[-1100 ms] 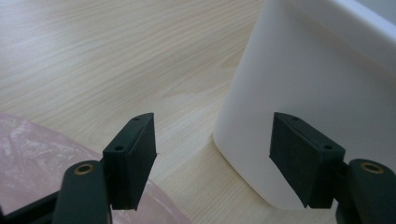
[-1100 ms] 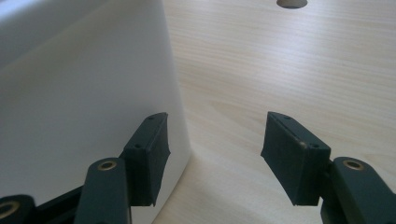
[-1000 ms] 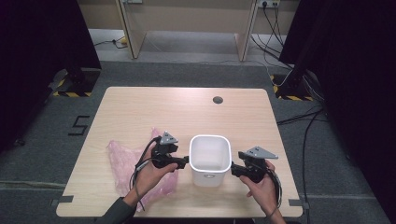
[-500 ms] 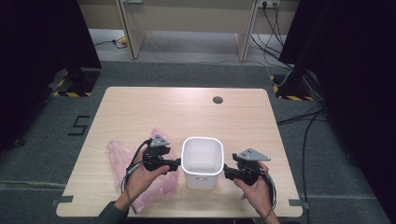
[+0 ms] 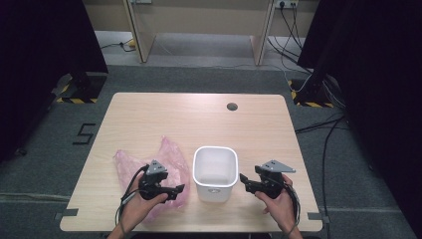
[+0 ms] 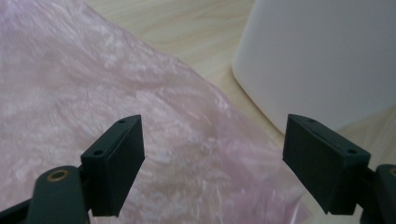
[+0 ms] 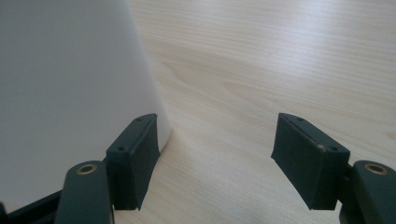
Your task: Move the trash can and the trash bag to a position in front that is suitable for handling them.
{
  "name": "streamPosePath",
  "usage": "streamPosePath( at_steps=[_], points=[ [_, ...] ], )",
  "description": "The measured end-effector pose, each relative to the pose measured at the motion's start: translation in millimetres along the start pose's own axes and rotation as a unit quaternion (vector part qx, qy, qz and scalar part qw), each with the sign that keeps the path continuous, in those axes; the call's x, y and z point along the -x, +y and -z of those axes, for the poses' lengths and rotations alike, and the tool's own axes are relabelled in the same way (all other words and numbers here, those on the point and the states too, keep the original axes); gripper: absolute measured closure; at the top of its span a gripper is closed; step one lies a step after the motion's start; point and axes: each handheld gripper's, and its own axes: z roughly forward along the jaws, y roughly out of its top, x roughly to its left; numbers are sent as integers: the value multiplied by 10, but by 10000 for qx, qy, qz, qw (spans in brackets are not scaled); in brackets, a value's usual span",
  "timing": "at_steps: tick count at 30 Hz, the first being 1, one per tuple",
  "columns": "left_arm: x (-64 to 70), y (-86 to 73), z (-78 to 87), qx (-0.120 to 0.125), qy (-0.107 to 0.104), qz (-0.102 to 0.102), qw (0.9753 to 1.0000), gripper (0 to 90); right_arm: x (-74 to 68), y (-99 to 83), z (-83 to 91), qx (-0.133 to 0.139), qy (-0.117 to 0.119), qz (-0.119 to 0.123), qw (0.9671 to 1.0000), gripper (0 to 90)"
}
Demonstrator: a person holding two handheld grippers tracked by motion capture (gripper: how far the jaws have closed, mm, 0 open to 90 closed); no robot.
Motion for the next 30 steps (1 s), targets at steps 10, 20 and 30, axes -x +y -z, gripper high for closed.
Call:
streamPosePath(
  at_steps=[10, 20, 30],
  points=[
    [-152, -442, 178, -538, 247, -303, 9978, 268, 19, -12, 17, -2, 6, -21, 10000, 302],
    [-573, -479, 397, -460, 737, -186, 9960, 254, 20, -19, -3, -54, 16, -12, 10000, 299],
    [-543, -298, 403, 77, 821, 168, 9964, 224, 32, -28, -12, -73, 12, -17, 10000, 298]
  ],
)
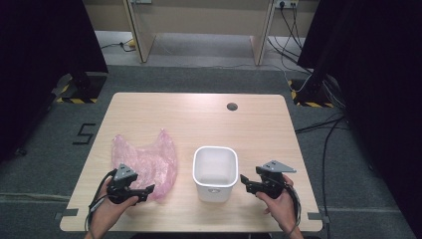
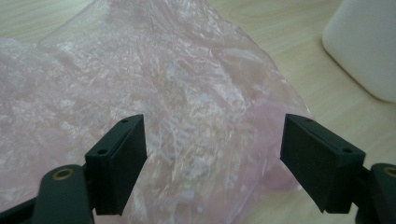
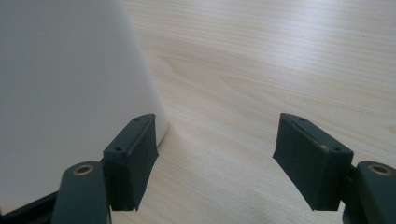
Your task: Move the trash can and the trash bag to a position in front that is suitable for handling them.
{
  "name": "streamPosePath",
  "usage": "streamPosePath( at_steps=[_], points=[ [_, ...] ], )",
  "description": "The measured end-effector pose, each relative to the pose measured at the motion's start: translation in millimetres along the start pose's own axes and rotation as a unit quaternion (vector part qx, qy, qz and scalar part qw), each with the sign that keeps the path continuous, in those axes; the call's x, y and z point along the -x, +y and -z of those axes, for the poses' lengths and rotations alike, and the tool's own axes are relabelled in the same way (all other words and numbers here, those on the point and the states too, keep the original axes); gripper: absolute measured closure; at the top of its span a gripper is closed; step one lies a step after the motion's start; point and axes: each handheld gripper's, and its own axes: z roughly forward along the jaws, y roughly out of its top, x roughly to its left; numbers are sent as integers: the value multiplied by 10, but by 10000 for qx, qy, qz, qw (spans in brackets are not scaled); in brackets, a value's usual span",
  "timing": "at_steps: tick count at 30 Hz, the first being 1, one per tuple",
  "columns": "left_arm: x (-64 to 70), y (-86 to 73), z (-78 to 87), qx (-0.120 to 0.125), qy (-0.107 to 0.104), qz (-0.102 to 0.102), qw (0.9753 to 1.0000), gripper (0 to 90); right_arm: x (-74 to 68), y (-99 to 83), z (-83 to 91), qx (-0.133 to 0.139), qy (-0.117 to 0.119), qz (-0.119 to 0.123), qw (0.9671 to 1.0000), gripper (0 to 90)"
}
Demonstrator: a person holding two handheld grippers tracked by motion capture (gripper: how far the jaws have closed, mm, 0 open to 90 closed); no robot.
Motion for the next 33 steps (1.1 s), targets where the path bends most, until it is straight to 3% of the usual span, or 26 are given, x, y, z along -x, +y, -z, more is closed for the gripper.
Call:
streamPosePath(
  at_steps=[2, 4, 5, 6, 8, 10, 14, 16, 20, 24, 27, 28, 30, 31, 32, 33],
  points=[
    [64, 14, -88, -48, 77, -6, 10000, 217, -5, 3, 8, 11, 4, 11, 10000, 298],
    [193, -14, -198, -136, -116, -118, 9998, 227, 10, 2, 17, 17, -4, -11, 10000, 298],
    [193, -14, -198, -136, -116, -118, 9998, 258, 10, 2, 17, 17, -4, -11, 10000, 298],
    [255, -42, -235, -217, -206, -270, 9992, 258, 18, -2, 18, 13, -2, -21, 10000, 298],
    [299, -87, -270, -432, -240, -380, 9981, 297, 29, -11, 12, -7, 9, -26, 10000, 298],
    [295, -121, -266, -534, -209, -442, 9974, 344, 25, -11, 13, -10, 10, -30, 10000, 298],
    [261, -178, -223, -587, -238, -494, 9968, 340, 25, -9, 13, -6, 11, -28, 10000, 297],
    [193, -238, -156, -615, -146, -537, 9966, 324, 25, -12, 10, -21, 12, -28, 10000, 297],
    [121, -269, -70, -483, -198, -341, 9981, 286, 12, -12, -1, -36, 27, -3, 10000, 297],
    [133, -241, -25, -362, -194, -288, 9987, 251, 12, -15, -6, -49, 23, 7, 10000, 296],
    [128, -203, 64, -75, -198, -41, 9998, 226, 36, -26, -25, -67, 27, -16, 10000, 296],
    [128, -203, 64, -75, -198, -41, 9998, 220, 36, -26, -25, -67, 27, -16, 10000, 296],
    [45, -110, 127, 238, -41, 174, 9996, 206, 51, -53, -29, -99, 32, -64, 9999, 296],
    [45, -110, 127, 238, -41, 174, 9996, 199, 61, -61, -34, -108, 48, -48, 9999, 295],
    [-38, -32, 151, 359, 87, 380, 9986, 185, 71, -71, -43, -123, 52, -46, 9999, 295],
    [-38, -32, 151, 359, 87, 380, 9986, 173, 71, -71, -43, -123, 52, -46, 9999, 295]
  ],
)
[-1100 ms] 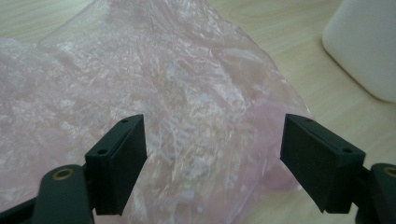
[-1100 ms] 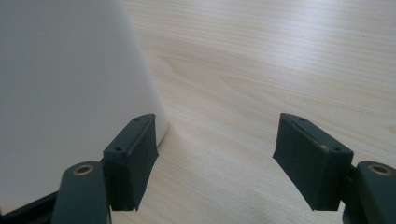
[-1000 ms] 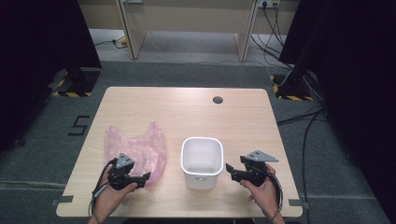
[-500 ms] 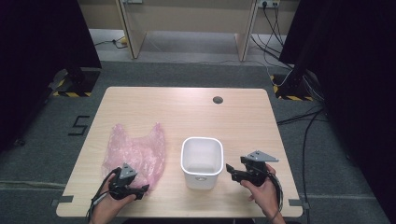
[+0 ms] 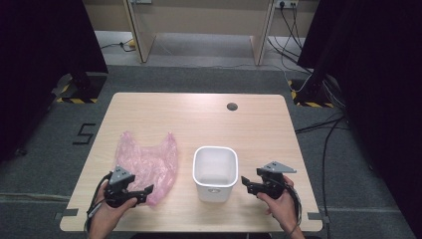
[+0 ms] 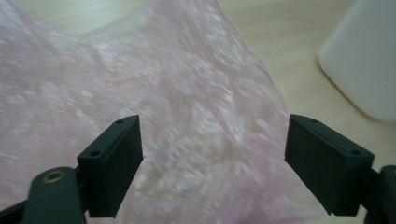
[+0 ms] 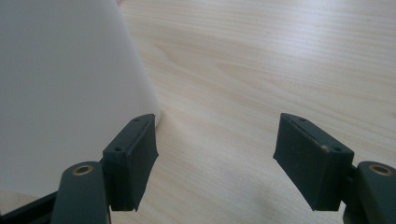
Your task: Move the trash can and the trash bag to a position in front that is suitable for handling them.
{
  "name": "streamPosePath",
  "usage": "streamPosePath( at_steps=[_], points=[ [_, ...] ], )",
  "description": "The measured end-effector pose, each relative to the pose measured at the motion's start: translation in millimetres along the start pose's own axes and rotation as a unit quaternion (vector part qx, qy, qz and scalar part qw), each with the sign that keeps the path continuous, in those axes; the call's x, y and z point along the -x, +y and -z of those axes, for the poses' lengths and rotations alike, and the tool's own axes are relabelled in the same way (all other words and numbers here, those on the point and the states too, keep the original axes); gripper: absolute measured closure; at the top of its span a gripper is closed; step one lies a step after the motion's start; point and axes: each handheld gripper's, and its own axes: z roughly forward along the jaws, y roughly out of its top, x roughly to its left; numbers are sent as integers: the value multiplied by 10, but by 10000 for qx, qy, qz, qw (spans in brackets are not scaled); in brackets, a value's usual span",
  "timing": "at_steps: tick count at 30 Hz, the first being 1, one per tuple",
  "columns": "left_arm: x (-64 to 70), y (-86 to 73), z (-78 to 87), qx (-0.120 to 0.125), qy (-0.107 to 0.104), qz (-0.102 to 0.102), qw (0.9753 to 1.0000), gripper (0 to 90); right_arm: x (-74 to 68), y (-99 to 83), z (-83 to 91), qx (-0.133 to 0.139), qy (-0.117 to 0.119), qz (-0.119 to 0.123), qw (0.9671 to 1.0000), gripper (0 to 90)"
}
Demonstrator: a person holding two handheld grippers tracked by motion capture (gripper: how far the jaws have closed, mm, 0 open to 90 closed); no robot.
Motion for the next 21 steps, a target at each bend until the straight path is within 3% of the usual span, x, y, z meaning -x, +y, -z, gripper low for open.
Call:
streamPosePath(
  at_steps=[3, 4, 5, 8, 10, 15, 21],
  points=[
    [-113, 160, -16, 112, 278, 16, 9995, 166, 37, -37, -19, -73, -6, -15, 10000, 295],
    [-113, 160, -16, 112, 278, 16, 9995, 166, 37, -37, -19, -73, -6, -15, 10000, 295],
    [-174, 196, -104, 41, 391, 75, 9992, 166, 50, -49, -17, -94, -15, -79, 9999, 296],
    [-226, 195, -217, -98, 441, 109, 9989, 167, 51, -48, -12, -85, -15, -71, 9999, 296],
    [-281, 127, -400, -365, 547, 103, 9978, 166, 43, -46, -17, -87, -14, -71, 9999, 296],
    [-293, -17, -543, -716, 499, 71, 9962, 168, 35, -38, -14, -72, -56, -37, 10000, 296],
    [-289, -33, -583, -765, 530, 18, 9957, 168, 55, -38, -4, -67, -89, -40, 9999, 296]
  ],
)
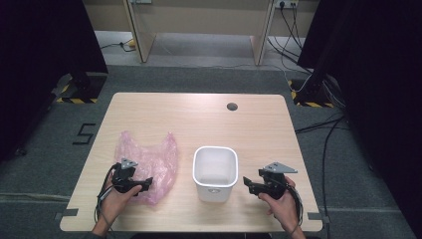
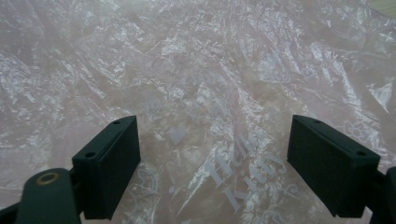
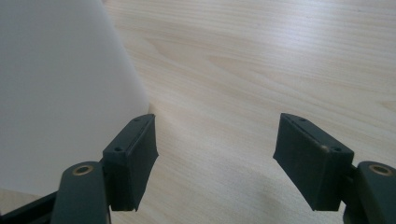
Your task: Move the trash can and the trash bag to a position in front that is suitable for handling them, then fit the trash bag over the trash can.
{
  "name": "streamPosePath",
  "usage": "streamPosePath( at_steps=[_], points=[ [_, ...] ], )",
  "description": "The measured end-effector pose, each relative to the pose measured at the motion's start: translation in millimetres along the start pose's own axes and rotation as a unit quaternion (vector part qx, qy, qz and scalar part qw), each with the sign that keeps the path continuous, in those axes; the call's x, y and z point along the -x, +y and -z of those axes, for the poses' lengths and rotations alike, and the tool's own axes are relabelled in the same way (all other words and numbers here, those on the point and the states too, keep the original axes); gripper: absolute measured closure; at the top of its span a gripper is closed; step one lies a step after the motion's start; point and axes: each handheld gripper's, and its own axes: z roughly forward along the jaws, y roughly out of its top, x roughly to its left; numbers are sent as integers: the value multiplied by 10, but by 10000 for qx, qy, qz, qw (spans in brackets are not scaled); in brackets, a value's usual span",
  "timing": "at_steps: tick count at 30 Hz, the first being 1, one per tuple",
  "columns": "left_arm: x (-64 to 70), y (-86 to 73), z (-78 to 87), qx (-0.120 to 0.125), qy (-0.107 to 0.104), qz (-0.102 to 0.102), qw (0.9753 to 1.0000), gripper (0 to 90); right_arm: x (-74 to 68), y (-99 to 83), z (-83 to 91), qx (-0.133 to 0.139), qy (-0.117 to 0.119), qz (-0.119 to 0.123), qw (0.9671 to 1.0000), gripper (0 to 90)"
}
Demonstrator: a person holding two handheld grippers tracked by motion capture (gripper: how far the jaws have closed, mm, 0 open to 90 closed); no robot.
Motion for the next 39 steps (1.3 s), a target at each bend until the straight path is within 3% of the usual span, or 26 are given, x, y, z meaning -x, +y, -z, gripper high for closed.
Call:
streamPosePath(
  at_steps=[7, 13, 20, 24, 25, 28, 31, 33, 34, 39],
  points=[
    [29, -3, -27, -3, 80, -138, 9999, 164, 19, -20, 22, -5, -9, -47, 10000, 295],
    [27, 24, -12, 80, -22, -32, 10000, 164, 10, -26, 3, -61, 26, 10, 10000, 295],
    [36, 102, -49, 102, 56, -82, 9999, 160, 37, -34, -8, -79, 41, -47, 10000, 295],
    [60, 109, -100, -58, 159, -199, 9997, 152, 7, -18, -1, -64, 43, 4, 10000, 295],
    [65, 101, -117, -50, 143, -156, 9998, 147, -8, -14, 1, -57, 32, 37, 10000, 295],
    [84, 102, -91, -98, 127, -290, 9995, 171, -35, -19, 5, -70, 46, 77, 9999, 295],
    [98, 88, -71, 11, -76, -414, 9991, 284, -25, -16, -5, -74, 50, 93, 9999, 295],
    [110, 84, -62, 81, -198, -498, 9985, 504, -22, -16, -7, -78, 49, 86, 9999, 295],
    [128, 67, -60, 210, -349, -645, 9971, 597, -18, -19, -7, -82, 48, 57, 9999, 295],
    [97, 56, -71, 315, -554, -650, 9958, 813, -24, -20, -11, -81, 72, 91, 9999, 295]
  ],
)
